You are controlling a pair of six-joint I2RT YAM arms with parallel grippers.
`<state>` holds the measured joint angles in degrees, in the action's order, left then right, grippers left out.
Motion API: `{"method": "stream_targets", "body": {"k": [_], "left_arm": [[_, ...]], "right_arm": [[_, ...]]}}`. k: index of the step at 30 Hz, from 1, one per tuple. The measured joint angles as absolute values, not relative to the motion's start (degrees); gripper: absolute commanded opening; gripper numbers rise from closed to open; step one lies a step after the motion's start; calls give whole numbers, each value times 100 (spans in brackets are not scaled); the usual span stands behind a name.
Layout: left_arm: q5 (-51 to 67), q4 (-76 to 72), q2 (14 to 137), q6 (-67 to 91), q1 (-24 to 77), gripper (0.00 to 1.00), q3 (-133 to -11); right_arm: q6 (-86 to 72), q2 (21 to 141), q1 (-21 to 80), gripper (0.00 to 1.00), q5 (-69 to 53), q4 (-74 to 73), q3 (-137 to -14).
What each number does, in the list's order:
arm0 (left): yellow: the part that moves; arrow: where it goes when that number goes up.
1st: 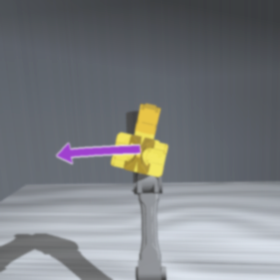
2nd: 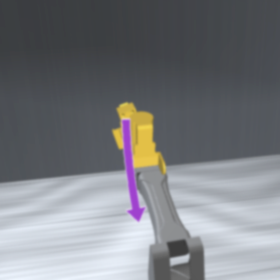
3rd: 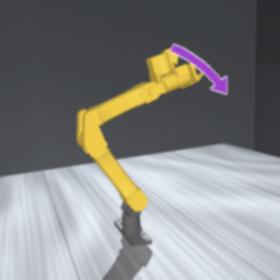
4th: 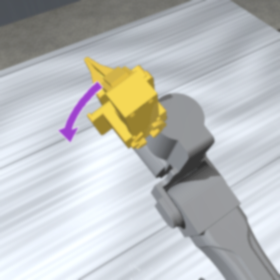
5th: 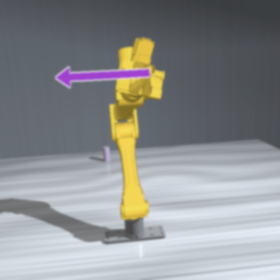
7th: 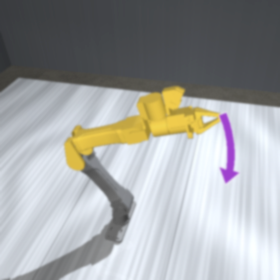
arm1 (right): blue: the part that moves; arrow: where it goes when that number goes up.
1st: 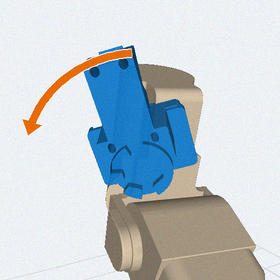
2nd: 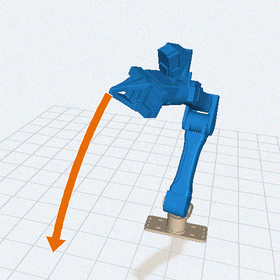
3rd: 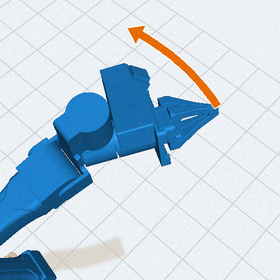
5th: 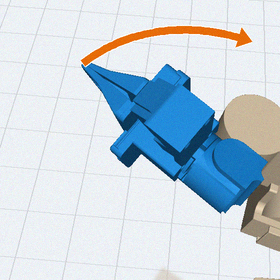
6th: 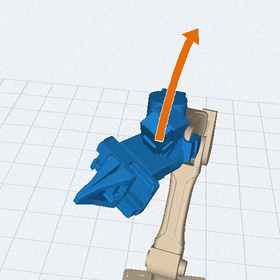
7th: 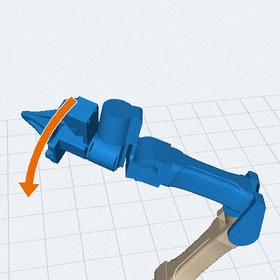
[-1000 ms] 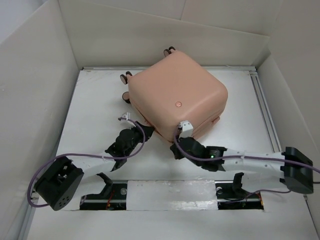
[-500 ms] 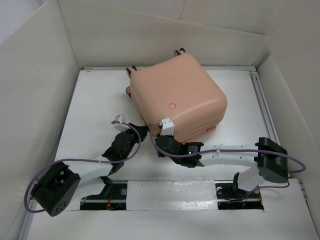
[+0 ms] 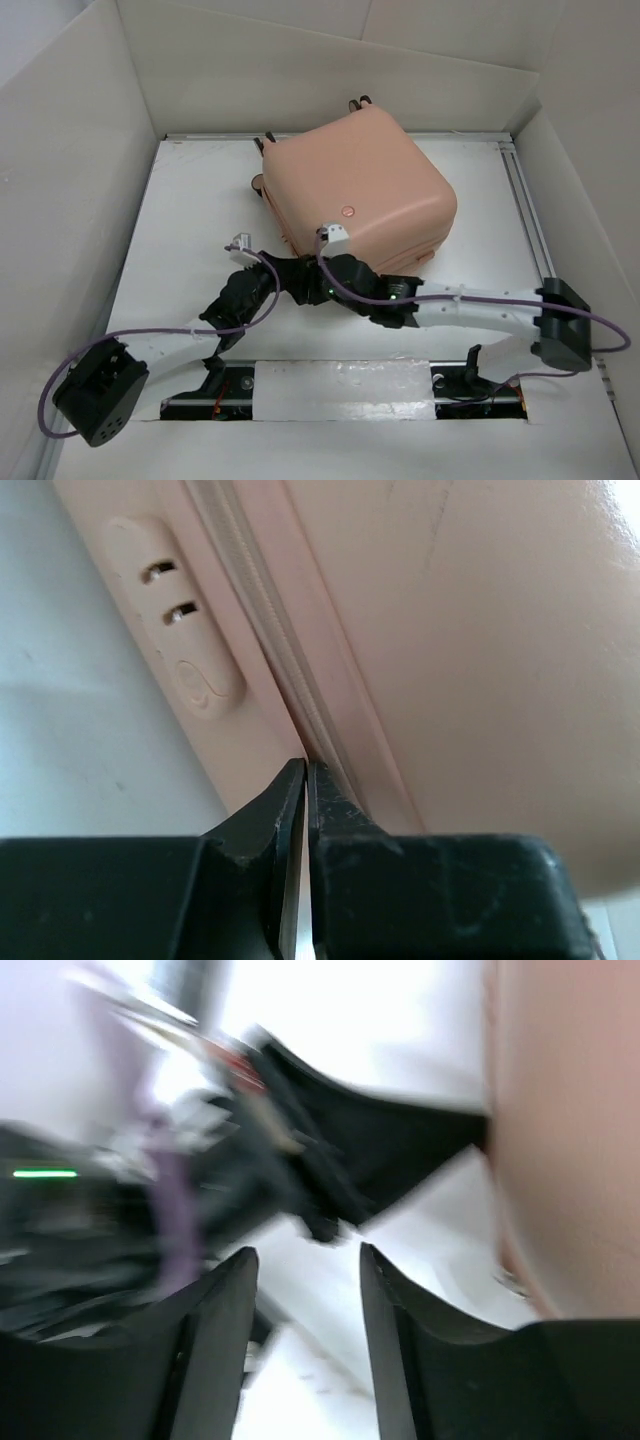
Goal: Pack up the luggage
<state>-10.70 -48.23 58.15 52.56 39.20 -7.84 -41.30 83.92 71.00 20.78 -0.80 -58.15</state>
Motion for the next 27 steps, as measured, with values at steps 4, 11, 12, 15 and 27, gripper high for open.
{"method": "stream_targets", "body": {"k": [4, 11, 12, 15, 27], "left_arm": [[-845, -3763, 4805, 5238, 4058, 64, -882], [-908, -2359, 3503, 5111, 3428, 99, -1975], [-808, -2296, 3664, 5092, 3166, 99, -2215], [-34, -2303, 4709, 5076, 1968, 99, -3083], [2571, -3321, 9579, 6224, -257, 99, -5417]], "right_arm": [[-4204, 7008, 7251, 66, 2088, 75, -5411], [-4316, 4751, 6890, 71, 2563, -530, -4661], [-4309, 4613, 6726, 71, 2609, -696, -4661], [-4233, 4377, 6287, 71, 2696, -1100, -4659], [-3776, 4440, 6034, 73, 1817, -1090, -4104]]}}
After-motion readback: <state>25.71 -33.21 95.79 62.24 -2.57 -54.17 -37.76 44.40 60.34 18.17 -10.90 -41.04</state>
